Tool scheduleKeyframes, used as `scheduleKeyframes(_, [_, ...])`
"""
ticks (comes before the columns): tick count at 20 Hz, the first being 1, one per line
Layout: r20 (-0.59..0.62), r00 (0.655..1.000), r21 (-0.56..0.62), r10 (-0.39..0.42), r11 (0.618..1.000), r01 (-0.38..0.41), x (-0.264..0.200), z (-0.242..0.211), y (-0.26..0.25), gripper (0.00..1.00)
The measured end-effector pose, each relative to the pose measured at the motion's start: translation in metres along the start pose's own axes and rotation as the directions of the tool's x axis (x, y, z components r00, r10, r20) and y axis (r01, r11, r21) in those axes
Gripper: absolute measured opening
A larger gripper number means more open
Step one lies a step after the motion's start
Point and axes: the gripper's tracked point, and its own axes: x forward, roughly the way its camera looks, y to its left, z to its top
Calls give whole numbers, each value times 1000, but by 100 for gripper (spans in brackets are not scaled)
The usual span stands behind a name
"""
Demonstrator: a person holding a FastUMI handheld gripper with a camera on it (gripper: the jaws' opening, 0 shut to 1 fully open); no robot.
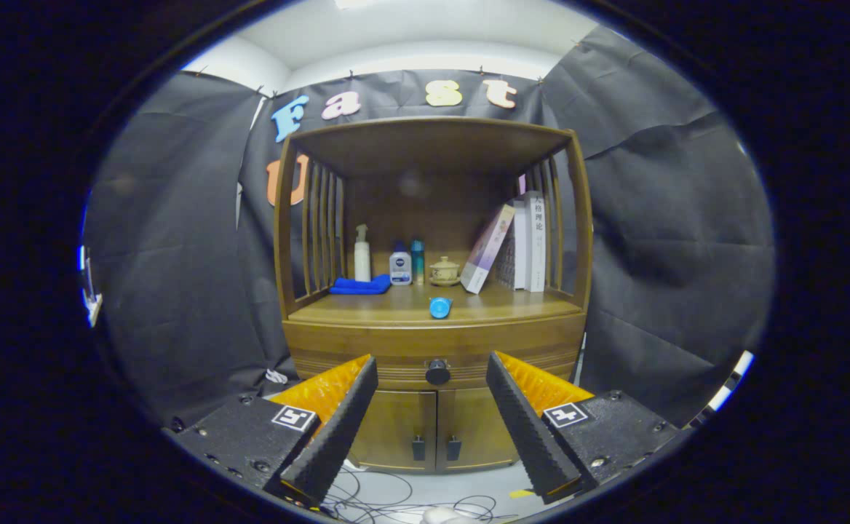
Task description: Pull open the drawer, take out the items inside it, and place them on the countertop above the cabinet.
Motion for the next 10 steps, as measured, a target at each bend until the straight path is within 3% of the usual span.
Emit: scheduleKeyframes(10, [8, 1000, 16, -27, 1000, 27, -23, -3, -11, 99])
